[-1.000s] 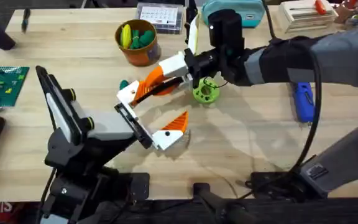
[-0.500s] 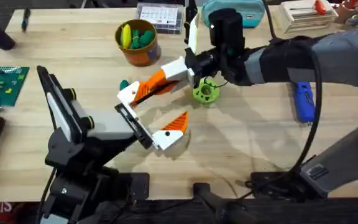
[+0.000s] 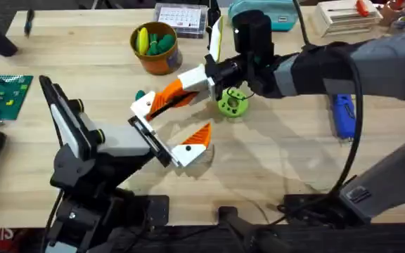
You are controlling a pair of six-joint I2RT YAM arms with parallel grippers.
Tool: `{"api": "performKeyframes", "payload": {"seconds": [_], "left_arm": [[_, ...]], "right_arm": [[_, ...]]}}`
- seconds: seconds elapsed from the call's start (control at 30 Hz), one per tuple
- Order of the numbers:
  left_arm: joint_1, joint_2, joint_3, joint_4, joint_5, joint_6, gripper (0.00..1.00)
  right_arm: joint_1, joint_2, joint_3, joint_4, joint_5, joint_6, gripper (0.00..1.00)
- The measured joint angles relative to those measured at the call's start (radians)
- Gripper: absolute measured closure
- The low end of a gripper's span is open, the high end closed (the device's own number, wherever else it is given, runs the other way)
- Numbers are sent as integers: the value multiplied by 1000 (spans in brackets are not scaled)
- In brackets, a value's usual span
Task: Pick up the gripper from the table and insert it into the empty holder that is missing its gripper. Then pick up a screw, insert it into the mounting hole, and use the screwdriver to tighten it. Finally, clean up the table by picking up the vegetable and placing it into the bucket.
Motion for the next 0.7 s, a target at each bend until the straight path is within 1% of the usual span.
{"api": "performKeyframes", "payload": {"seconds": [0.4, 0.7], "left_arm": [[6, 2, 0, -1, -17, -12, 14], [6, 2, 0, -1, -21, -16, 14]], "right_arm": [[10, -1, 4, 1, 51, 11, 979], [10, -1, 4, 1, 60, 8, 980]]}}
